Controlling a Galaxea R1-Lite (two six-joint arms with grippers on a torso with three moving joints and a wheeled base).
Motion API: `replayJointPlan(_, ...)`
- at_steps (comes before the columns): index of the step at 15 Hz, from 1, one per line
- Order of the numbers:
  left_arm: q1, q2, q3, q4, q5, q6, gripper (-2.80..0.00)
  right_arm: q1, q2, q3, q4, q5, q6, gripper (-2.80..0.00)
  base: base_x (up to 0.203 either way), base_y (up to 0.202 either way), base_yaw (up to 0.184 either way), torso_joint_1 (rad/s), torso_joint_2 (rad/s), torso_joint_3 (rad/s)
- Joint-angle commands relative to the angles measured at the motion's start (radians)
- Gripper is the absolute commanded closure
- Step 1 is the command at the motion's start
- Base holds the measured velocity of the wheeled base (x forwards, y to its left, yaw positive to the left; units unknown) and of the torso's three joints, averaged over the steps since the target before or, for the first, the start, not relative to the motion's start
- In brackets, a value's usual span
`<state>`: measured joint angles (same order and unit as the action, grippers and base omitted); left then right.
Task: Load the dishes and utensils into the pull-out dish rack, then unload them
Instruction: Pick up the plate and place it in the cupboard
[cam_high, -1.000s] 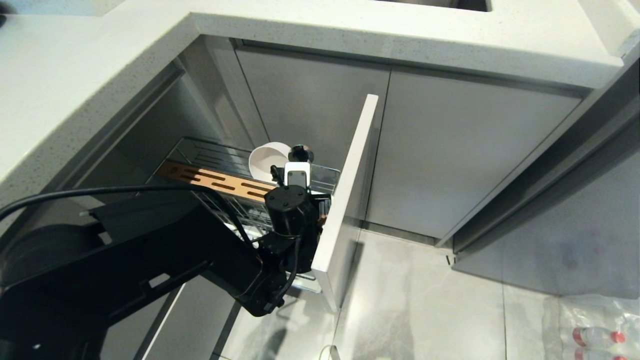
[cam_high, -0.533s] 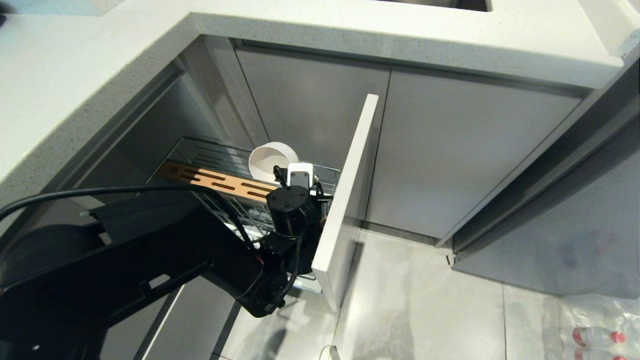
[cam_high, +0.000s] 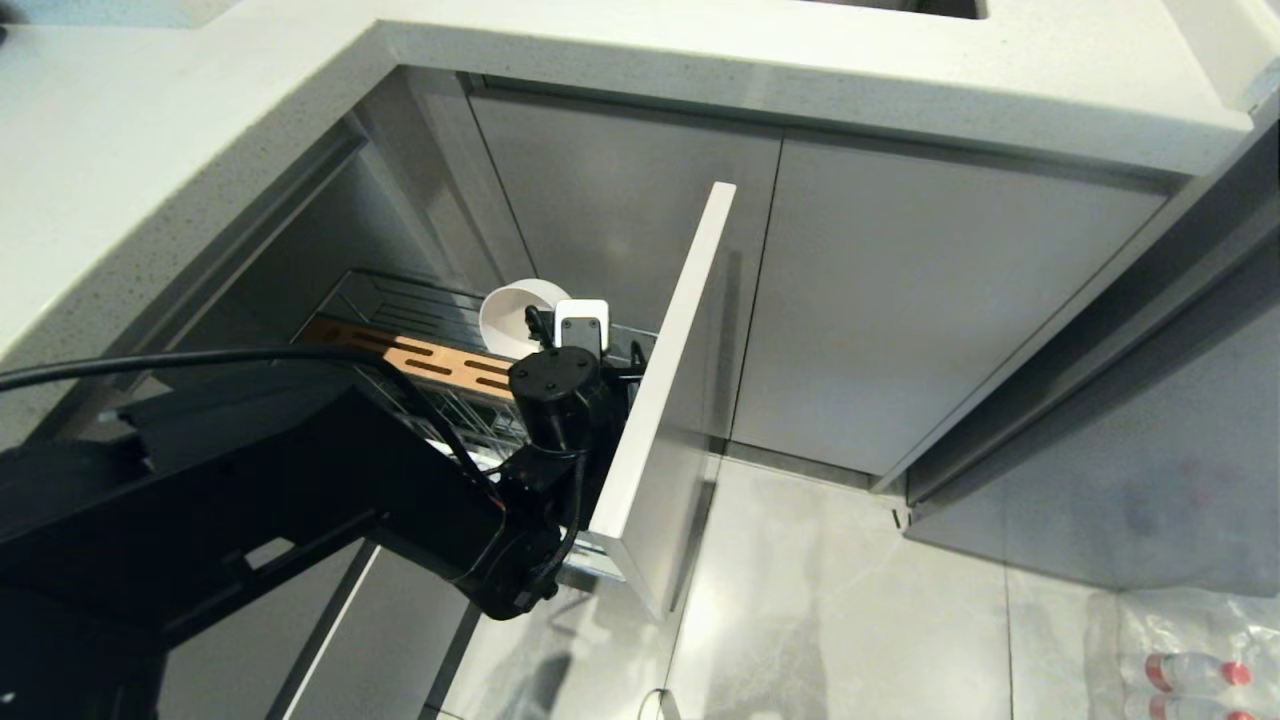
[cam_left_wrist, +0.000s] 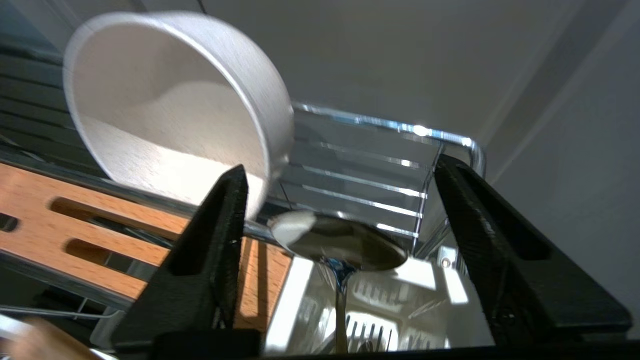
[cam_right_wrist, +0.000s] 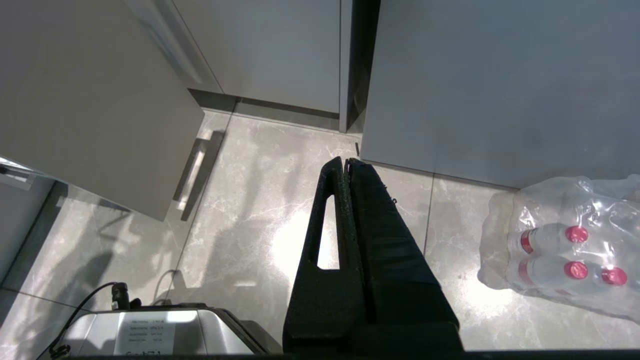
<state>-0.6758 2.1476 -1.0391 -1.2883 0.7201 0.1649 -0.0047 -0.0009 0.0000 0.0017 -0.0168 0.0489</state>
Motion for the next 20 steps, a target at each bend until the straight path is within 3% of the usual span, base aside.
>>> replayJointPlan(1,-0.006,-0.043,0.001,-0.009,0.009,0.002,-2.8,0.0,0.001,0.002,0.0,0.0,0.0,0.0,0.0,0.0,0.0,0.0,0.0,0.0)
replayJointPlan(8,-0.026,-0.169,0.001,0.009,0.025,0.027,-2.8,0.0,0.001,0.002,0.0,0.0,0.0,0.0,0.0,0.0,0.0,0.0,0.0,0.0)
replayJointPlan(9,-0.026,-0.196,0.001,0.03,0.028,0.027,0.0,0.0,0.001,0.002,0.0,0.0,0.0,0.0,0.0,0.0,0.0,0.0,0.0,0.0)
replayJointPlan(15,-0.041,-0.385,-0.002,0.144,0.049,0.036,0.0,0.0,0.001,0.002,0.0,0.0,0.0,0.0,0.0,0.0,0.0,0.0,0.0,0.0)
replayJointPlan(20,-0.077,-0.599,-0.06,0.392,0.091,0.036,0.0,0.0,0.001,0.002,0.0,0.0,0.0,0.0,0.0,0.0,0.0,0.0,0.0,0.0)
